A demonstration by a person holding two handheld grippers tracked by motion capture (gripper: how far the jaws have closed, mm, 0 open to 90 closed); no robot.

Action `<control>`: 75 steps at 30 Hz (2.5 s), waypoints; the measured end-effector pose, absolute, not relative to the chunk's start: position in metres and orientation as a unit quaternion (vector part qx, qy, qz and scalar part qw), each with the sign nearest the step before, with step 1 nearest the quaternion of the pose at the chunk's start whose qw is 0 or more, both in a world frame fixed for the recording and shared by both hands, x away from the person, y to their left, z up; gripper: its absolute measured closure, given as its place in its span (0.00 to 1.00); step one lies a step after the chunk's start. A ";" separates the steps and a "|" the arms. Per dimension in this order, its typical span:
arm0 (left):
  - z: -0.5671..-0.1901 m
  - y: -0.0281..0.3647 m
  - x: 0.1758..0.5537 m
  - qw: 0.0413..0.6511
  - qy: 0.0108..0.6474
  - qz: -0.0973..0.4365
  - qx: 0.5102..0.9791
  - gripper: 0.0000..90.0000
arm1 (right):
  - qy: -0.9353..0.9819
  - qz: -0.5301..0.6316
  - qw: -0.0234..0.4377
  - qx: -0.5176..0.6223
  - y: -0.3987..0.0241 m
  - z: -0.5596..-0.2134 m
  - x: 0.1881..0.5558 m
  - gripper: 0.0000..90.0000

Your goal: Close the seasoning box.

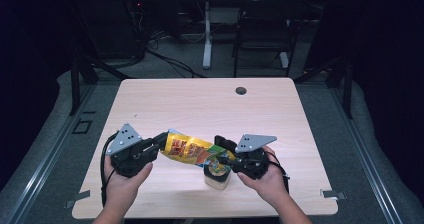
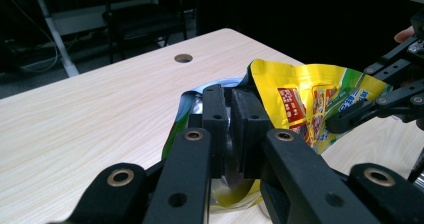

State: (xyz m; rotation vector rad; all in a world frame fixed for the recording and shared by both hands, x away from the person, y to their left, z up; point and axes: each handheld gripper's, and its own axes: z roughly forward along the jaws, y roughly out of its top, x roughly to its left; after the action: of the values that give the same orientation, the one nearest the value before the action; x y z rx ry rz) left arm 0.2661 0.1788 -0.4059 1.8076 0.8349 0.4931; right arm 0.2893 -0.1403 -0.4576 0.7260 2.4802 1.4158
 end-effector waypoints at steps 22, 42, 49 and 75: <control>-0.407 0.178 0.267 0.515 0.348 0.205 0.756 0.95 | 0.841 0.473 0.100 0.242 -0.140 -0.458 0.289 0.97; -0.409 0.178 0.269 0.514 0.347 0.201 0.758 0.95 | 0.840 0.476 0.097 0.241 -0.142 -0.455 0.287 0.97; -0.405 0.182 0.268 0.519 0.350 0.202 0.753 0.95 | 0.837 0.485 0.091 0.237 -0.138 -0.454 0.286 0.97; -0.408 0.181 0.265 0.517 0.348 0.207 0.754 0.93 | 0.841 0.479 0.106 0.230 -0.133 -0.455 0.284 0.97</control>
State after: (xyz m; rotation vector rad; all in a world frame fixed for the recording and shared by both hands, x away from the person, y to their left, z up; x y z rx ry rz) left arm 0.2654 0.1814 -0.4076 1.8095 0.8348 0.4980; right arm 0.2844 -0.1331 -0.4550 0.6779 2.4766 1.4112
